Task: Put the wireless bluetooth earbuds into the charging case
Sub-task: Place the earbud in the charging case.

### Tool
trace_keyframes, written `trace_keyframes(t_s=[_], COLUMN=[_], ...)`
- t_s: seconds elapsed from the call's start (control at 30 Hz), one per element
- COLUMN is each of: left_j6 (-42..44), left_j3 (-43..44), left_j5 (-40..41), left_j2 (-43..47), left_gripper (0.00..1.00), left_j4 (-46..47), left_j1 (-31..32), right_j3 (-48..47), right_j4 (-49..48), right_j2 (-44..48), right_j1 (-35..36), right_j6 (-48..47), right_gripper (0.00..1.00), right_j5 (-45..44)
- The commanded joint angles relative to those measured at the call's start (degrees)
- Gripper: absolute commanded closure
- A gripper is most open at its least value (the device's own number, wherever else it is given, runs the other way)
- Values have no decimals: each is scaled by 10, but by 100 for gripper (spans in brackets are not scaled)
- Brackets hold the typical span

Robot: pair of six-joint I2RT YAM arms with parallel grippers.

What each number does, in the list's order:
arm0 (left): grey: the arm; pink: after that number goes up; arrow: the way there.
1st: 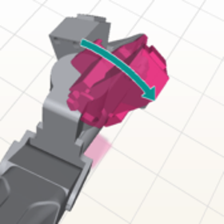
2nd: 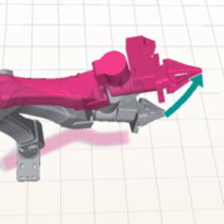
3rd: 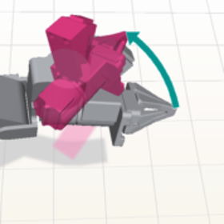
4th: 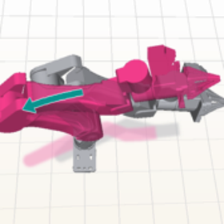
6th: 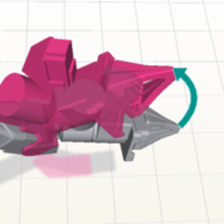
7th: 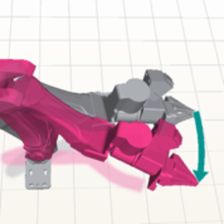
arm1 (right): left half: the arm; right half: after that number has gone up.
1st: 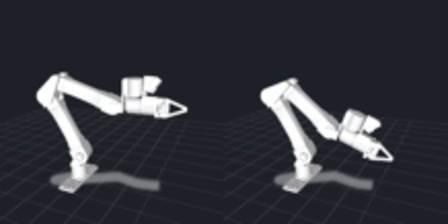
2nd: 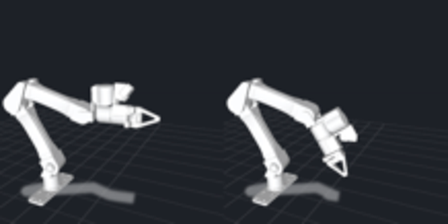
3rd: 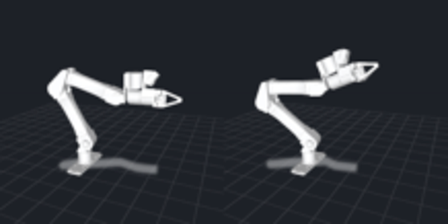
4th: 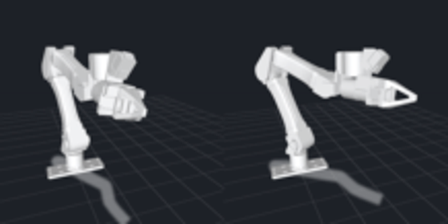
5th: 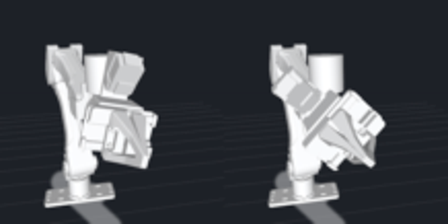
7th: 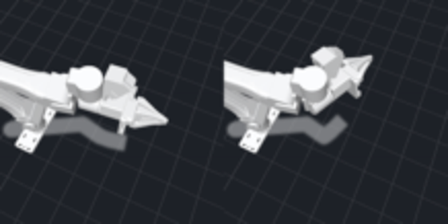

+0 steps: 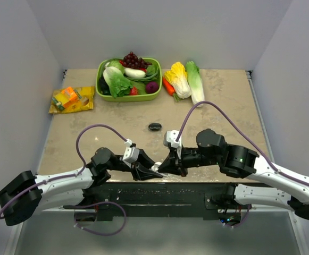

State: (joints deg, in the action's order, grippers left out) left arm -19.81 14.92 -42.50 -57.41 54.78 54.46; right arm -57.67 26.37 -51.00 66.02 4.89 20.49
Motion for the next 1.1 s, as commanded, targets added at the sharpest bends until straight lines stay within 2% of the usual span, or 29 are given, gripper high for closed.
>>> trace_keyframes(t_s=[0.0, 0.6, 1.07], left_j6=[-6, -23, -26], left_j3=[26, 31, 27], left_j5=[-30, -32, -25], left_j2=[16, 28, 20], left_gripper=[100, 100, 100], left_j4=[33, 43, 56], left_j1=[2, 2, 3], right_j3=[2, 12, 19], right_j4=[3, -11, -26], right_j2=[-4, -14, -23], right_j1=[7, 20, 23], right_j6=[-11, -4, 2], right_gripper=[100, 100, 100], right_j5=[-9, -57, -58])
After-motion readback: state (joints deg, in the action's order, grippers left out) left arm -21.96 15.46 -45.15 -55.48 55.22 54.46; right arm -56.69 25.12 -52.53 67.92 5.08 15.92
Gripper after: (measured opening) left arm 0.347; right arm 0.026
